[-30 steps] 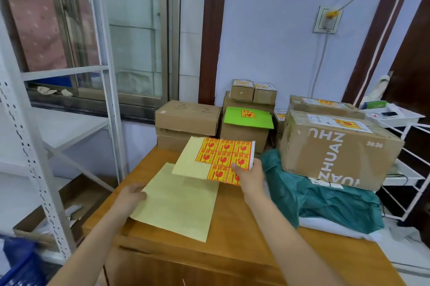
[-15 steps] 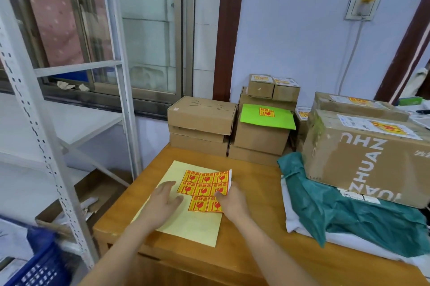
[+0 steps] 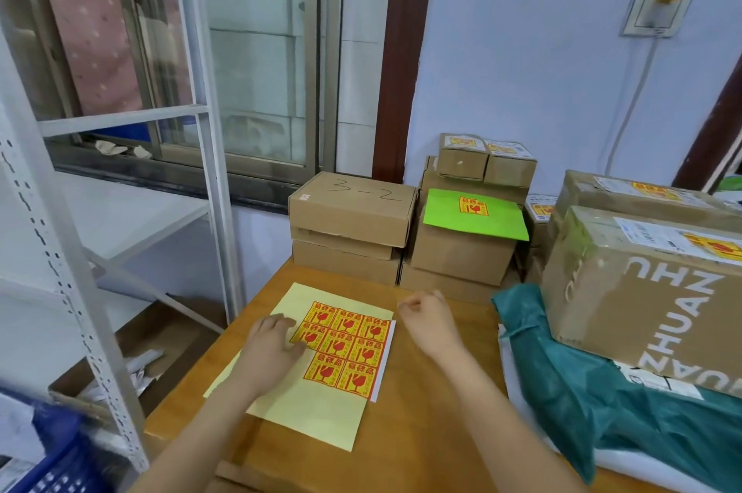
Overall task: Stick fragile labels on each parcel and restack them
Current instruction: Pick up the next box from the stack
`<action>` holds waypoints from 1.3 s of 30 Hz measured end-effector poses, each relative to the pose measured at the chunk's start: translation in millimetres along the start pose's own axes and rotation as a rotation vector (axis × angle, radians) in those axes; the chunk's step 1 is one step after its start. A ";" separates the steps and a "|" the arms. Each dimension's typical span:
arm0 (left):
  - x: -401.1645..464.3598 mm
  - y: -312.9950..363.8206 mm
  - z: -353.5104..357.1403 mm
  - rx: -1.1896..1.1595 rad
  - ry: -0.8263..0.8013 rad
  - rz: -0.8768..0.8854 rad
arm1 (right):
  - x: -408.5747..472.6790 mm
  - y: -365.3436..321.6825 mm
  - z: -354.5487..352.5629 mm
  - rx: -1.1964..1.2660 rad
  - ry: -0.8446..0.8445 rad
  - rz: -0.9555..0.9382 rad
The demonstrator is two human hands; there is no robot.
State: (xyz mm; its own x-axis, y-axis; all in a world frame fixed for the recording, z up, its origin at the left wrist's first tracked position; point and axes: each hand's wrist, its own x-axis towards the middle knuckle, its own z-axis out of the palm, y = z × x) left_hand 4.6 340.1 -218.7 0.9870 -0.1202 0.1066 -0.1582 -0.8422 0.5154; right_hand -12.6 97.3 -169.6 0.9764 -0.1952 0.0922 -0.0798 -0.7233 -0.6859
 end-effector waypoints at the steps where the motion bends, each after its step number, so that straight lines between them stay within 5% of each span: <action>1: 4.6 3.3 -3.8 -0.027 0.014 -0.004 | 4.6 -2.1 -1.4 0.008 0.008 -0.007; 15: 119.0 66.0 -55.9 -0.732 0.386 -0.195 | 91.3 -52.5 -6.3 0.048 0.270 -0.118; 23: 176.2 57.4 -53.6 -0.928 0.298 -0.249 | 97.8 -44.5 11.4 0.130 0.276 -0.158; 39: 103.4 58.8 -84.7 -1.216 0.569 -0.331 | 37.5 -69.8 -9.6 0.350 0.276 -0.177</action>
State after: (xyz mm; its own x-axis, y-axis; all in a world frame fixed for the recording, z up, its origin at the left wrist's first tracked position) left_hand 95.1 322.6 -105.4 0.8823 0.4706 0.0124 -0.1363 0.2301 0.9636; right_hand 27.7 134.1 -111.3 0.8756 -0.2919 0.3848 0.2011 -0.5041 -0.8399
